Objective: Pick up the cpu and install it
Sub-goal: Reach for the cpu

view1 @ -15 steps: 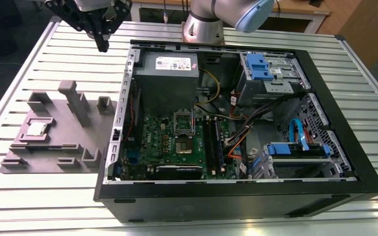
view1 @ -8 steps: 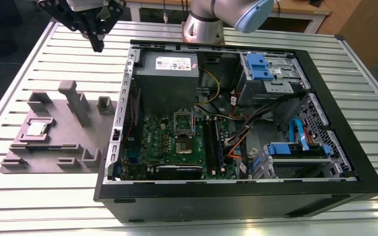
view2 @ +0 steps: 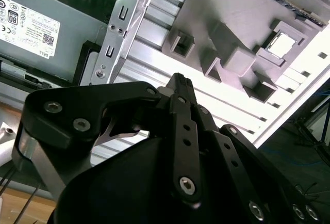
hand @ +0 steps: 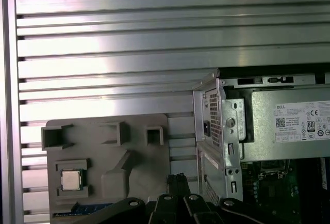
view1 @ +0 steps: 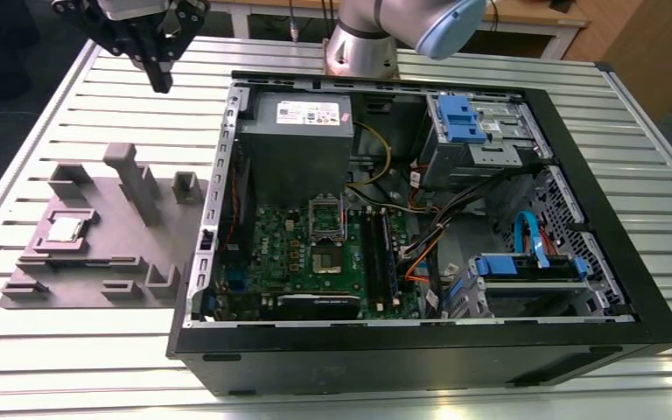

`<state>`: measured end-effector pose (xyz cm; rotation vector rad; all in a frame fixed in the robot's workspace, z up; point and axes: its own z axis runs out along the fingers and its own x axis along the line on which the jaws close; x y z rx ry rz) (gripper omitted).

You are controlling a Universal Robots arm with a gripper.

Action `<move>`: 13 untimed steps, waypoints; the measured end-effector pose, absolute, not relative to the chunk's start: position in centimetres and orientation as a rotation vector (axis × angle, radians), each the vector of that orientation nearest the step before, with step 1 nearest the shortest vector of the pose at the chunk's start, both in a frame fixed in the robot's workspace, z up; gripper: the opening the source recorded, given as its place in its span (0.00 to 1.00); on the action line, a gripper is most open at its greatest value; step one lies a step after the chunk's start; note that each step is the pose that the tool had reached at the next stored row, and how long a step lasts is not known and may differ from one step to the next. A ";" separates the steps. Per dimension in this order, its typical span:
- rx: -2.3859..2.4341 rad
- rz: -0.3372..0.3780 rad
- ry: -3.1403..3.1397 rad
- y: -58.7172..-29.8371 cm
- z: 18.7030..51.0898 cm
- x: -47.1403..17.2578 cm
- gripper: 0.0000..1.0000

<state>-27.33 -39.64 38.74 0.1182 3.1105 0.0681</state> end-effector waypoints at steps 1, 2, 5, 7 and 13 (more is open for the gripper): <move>0.118 0.068 3.110 -39.6 38.7 -27.4 0.10; 0.118 0.068 3.110 -39.6 38.7 -27.5 0.10; 0.118 0.068 3.111 -39.6 38.7 -27.7 0.10; 0.118 0.068 3.111 -39.6 38.7 -27.8 0.10; 0.118 0.068 3.111 -39.6 38.7 -28.0 0.10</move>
